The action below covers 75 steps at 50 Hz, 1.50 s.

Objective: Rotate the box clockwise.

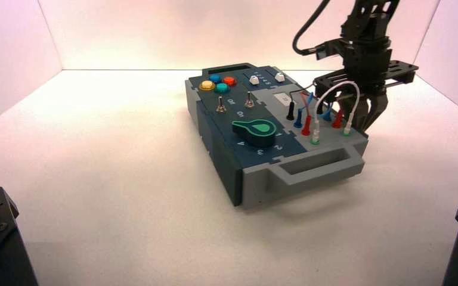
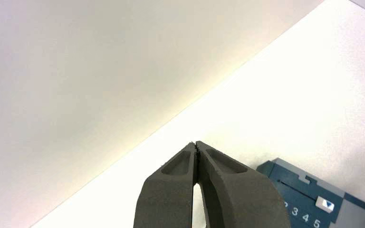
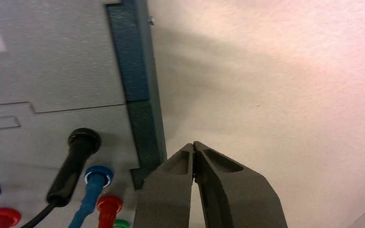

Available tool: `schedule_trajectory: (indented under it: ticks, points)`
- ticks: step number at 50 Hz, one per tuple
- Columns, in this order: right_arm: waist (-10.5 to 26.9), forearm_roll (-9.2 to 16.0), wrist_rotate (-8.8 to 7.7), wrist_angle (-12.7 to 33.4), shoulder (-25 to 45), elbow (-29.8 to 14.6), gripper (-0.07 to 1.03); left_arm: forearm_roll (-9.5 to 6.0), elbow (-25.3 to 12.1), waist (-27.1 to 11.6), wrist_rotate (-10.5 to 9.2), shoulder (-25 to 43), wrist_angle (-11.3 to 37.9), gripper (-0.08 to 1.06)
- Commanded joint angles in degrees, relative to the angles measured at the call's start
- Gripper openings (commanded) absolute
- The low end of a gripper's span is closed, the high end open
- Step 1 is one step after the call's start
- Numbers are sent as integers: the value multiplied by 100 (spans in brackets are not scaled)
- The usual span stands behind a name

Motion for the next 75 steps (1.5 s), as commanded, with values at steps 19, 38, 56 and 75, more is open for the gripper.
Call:
schedule_trajectory:
  ticks: [19,38,56,75]
  points:
    - [773,457,-18,246,-211,-290,-2,0,-281,114,26,-149,-9,-3]
    - [1160,677,-18,369,-246,-325,-2,0,-281,220,26,-167,-9,-3]
    - [1529,896,-18,554,-272,-466,-2,0,-281,352,26,-176,0,-3]
    - [1934,1195,-18,668,-281,-606,-2,0,-281,422,26,-229,0,-3]
